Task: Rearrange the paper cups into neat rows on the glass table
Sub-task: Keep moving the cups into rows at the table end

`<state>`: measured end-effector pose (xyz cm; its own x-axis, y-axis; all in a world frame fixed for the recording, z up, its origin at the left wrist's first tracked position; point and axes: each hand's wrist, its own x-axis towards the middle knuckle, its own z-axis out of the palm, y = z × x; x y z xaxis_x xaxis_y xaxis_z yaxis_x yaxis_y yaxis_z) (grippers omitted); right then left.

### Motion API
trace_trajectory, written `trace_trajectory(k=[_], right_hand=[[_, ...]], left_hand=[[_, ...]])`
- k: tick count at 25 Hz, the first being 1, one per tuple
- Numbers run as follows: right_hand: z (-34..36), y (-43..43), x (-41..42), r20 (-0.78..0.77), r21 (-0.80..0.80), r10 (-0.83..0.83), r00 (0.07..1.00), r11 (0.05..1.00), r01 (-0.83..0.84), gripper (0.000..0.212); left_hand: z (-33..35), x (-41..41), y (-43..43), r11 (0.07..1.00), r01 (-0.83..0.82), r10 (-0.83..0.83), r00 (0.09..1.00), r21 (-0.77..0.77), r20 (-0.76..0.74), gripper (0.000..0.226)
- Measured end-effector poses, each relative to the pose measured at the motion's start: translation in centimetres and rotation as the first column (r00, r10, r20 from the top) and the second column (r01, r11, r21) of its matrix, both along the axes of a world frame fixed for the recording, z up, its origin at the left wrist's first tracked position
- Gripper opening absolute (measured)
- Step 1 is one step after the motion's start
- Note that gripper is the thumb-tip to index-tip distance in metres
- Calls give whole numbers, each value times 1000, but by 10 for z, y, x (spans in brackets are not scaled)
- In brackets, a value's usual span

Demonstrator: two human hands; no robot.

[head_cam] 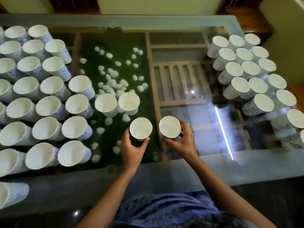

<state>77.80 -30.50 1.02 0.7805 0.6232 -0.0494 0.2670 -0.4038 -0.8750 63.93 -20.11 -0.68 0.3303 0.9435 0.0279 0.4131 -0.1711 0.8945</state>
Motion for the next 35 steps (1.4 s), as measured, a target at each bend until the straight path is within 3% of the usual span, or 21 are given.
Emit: trace_trajectory(k=[7, 14, 25, 35], right_hand=[[4, -110, 73, -1, 50, -258, 966, 965, 258, 69], [-3, -227, 164, -41, 77, -351, 935, 932, 354, 69], [-20, -262, 233, -39, 83, -323, 946, 942, 325, 75], [-21, -250, 249, -2, 92, -266, 964, 960, 265, 74]], left_hand=[[11, 102, -83, 960, 280, -280, 960, 10, 8, 63], [17, 218, -186, 903, 430, -429, 903, -13, 25, 60], [11, 288, -235, 941, 337, -337, 941, -37, 6, 60], [1, 273, -230, 947, 323, -322, 946, 1, -36, 64]])
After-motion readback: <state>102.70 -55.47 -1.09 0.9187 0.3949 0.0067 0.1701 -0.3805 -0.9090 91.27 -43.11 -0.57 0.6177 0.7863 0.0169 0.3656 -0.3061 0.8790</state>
